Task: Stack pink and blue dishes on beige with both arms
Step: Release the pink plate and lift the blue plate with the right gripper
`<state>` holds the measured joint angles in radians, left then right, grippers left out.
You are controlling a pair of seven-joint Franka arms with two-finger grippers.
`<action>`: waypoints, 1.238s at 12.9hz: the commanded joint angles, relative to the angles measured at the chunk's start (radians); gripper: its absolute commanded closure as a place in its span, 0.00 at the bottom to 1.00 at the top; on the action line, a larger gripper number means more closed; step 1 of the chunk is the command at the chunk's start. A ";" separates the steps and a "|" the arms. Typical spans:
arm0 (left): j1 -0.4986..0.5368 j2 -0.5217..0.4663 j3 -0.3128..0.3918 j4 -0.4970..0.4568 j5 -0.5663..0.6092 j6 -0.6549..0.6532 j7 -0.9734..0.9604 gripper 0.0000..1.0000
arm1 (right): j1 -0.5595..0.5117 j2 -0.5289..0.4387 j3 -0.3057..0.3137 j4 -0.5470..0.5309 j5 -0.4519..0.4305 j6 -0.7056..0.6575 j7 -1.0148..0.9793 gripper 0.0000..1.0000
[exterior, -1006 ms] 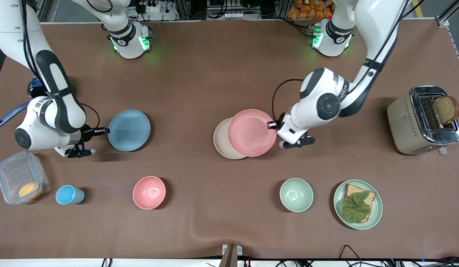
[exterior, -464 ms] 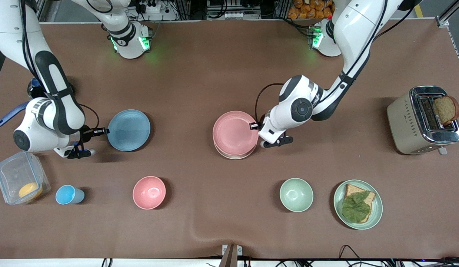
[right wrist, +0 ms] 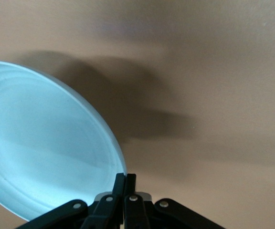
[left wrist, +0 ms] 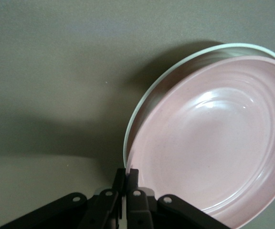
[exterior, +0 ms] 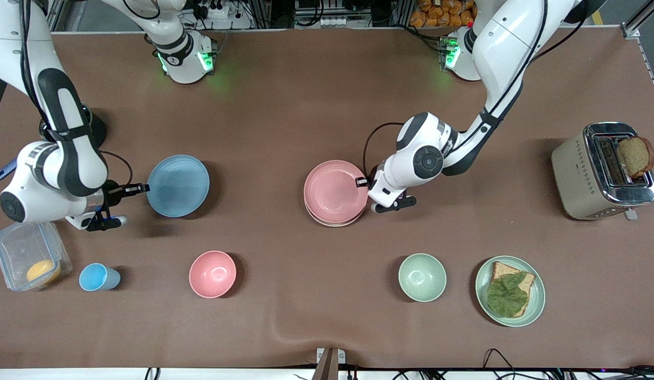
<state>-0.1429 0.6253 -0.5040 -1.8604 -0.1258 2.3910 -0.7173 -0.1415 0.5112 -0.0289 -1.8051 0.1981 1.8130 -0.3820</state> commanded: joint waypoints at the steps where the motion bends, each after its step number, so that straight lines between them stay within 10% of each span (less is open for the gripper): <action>1: -0.009 0.010 0.002 0.006 0.012 0.025 -0.017 1.00 | -0.006 0.027 0.007 0.095 0.024 -0.089 0.029 1.00; 6: -0.007 0.031 0.002 0.012 0.012 0.036 -0.016 0.91 | 0.063 0.027 0.009 0.170 0.040 -0.152 0.173 1.00; 10: -0.007 0.028 0.005 0.017 0.012 0.036 -0.014 0.00 | 0.126 0.027 0.009 0.194 0.127 -0.164 0.279 1.00; 16: 0.087 -0.203 0.004 0.035 0.121 -0.140 -0.010 0.00 | 0.284 0.033 0.009 0.205 0.223 -0.150 0.478 1.00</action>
<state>-0.1000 0.5610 -0.5017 -1.8099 -0.0615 2.3481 -0.7172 0.0930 0.5229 -0.0107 -1.6298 0.3549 1.6717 0.0347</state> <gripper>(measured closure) 0.110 0.982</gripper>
